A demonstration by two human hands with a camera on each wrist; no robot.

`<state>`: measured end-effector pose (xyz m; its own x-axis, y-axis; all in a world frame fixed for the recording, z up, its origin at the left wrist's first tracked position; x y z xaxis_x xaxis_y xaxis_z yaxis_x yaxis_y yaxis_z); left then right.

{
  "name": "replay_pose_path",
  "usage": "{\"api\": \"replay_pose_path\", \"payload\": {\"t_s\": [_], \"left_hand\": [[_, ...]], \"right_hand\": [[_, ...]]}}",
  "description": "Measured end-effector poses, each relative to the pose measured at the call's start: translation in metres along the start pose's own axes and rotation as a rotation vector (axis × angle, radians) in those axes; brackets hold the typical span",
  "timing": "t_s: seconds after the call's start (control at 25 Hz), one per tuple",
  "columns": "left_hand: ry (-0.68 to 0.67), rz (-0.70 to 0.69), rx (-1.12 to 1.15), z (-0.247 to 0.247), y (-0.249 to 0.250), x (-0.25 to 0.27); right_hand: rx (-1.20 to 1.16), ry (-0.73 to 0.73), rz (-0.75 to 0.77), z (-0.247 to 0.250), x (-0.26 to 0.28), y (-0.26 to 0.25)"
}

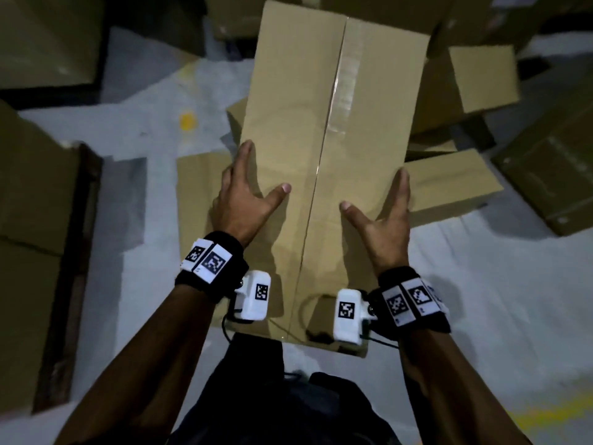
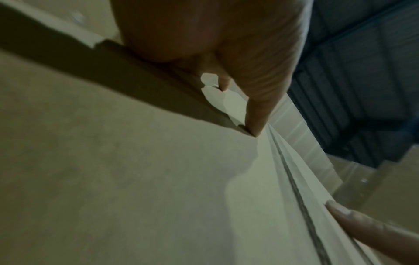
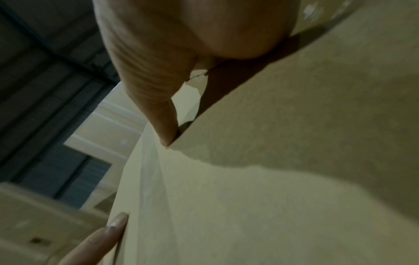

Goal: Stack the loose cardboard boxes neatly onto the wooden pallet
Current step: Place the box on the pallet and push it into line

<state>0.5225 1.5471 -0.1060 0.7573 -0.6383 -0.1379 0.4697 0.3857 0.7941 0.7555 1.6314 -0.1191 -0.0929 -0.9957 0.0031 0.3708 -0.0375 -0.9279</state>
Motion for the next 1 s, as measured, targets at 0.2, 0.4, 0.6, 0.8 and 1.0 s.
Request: {"api": "replay_pose_path", "payload": {"t_s": [0.2,0.4,0.6,0.8,1.0], "left_hand": [[0.224,0.159,0.005,0.141,-0.031,0.093],[0.432,0.339,-0.025,0.271,-0.096,0.183],[0.642,0.46,-0.006,0.417,-0.195,0.276],[0.796,0.574,-0.105,0.569,-0.281,0.356],[0.96,0.651,-0.118,0.689,-0.35,0.415]], "right_hand": [[0.017,-0.262,0.09,-0.007,0.107,-0.059],[0.006,-0.494,0.202,-0.055,0.237,-0.095],[-0.039,-0.691,0.319,-0.125,0.407,-0.119],[-0.056,-0.831,0.361,-0.192,0.588,-0.144],[-0.072,-1.023,0.387,-0.253,0.73,-0.179]]}}
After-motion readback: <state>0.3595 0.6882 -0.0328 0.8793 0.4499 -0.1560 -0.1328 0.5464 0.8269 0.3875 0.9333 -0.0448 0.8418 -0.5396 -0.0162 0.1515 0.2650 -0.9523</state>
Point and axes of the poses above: each hand's wrist, its own x-axis away from the middle knuckle, its own z-axis out of the back of the hand, y = z × x, the point moved 4 cm from there along -x, towards the middle knuckle, and after that the axes turned 13 degrees about y, right-handed, at the moved point
